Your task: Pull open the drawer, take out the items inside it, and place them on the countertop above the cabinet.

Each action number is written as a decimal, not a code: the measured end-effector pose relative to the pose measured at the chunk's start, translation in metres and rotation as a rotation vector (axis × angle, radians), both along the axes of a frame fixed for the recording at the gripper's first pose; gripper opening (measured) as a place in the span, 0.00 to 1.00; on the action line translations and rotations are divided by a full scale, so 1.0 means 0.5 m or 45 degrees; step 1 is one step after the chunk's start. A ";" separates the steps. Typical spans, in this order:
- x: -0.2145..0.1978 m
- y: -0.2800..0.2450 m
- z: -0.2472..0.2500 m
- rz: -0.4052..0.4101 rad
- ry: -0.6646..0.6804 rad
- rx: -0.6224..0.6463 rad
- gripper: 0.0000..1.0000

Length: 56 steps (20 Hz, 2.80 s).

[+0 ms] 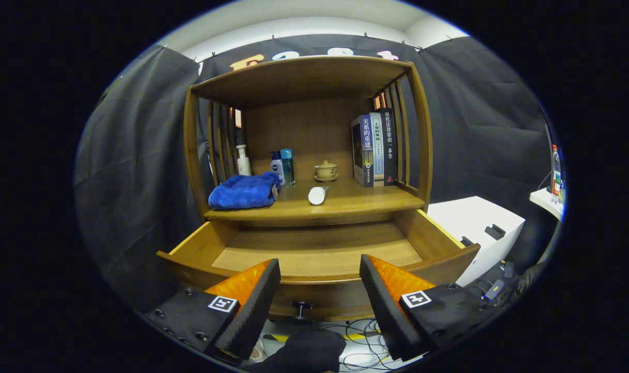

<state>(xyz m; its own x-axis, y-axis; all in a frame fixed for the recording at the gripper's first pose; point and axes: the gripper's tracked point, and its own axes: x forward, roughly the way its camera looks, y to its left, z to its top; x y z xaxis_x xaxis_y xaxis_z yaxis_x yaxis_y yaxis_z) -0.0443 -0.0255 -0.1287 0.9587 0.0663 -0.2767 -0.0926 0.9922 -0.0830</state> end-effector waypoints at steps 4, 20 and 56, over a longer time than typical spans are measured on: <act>-0.004 -0.006 -0.052 -0.007 0.045 -0.027 1.00; 0.016 -0.031 -0.122 -0.100 0.137 -0.057 0.99; 0.354 0.011 -0.115 -0.113 0.184 0.003 0.98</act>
